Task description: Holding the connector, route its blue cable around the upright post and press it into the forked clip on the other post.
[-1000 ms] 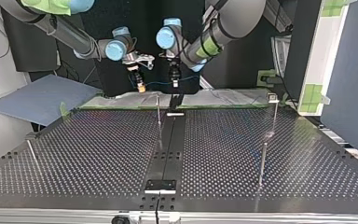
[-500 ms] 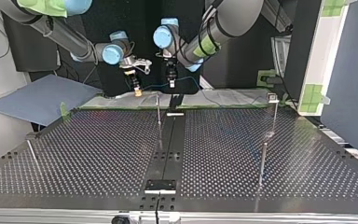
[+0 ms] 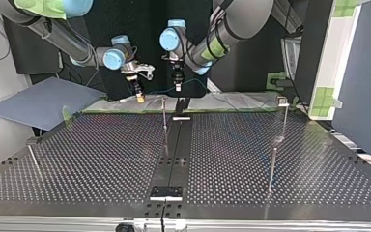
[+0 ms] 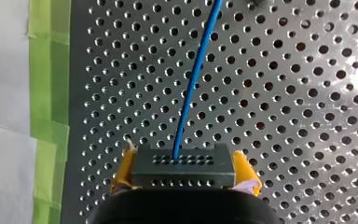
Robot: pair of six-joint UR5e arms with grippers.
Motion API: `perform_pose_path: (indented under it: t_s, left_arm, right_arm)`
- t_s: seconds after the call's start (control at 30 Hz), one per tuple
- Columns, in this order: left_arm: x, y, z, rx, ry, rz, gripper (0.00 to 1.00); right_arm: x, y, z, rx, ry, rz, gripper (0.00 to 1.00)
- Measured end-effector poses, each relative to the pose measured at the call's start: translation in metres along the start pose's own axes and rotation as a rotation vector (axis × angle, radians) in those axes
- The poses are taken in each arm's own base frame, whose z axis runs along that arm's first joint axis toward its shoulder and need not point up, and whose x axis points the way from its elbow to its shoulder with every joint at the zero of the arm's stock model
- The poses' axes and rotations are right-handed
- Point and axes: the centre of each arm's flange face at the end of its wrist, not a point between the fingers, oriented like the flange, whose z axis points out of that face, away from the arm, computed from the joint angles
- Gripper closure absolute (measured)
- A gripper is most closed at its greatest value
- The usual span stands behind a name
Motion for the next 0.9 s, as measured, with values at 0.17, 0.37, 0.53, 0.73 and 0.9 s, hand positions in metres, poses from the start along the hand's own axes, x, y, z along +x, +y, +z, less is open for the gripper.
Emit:
perform_pose_path:
  t_s: [0.17, 0.37, 0.53, 0.73, 0.9]
  left_arm:
    - [0.0, 0.001, 0.003, 0.012, 0.002, -0.001, 0.98]
    - [-0.001, 0.001, 0.007, 0.036, 0.005, -0.005, 0.98]
    - [-0.001, 0.002, 0.012, 0.054, 0.01, -0.013, 0.96]
    - [-0.001, 0.006, 0.017, 0.054, 0.015, -0.017, 0.96]
    - [-0.002, 0.008, 0.019, 0.052, 0.018, -0.017, 0.96]
  right_arm:
    - [0.003, 0.004, 0.004, -0.005, 0.007, 0.0, 0.85]
    - [0.006, 0.007, 0.007, -0.006, 0.015, 0.0, 0.85]
    - [0.007, 0.011, 0.009, -0.012, 0.022, 0.001, 0.85]
    - [0.009, 0.018, 0.012, -0.02, 0.034, 0.004, 0.85]
    - [0.01, 0.023, 0.014, -0.025, 0.038, 0.003, 0.85]
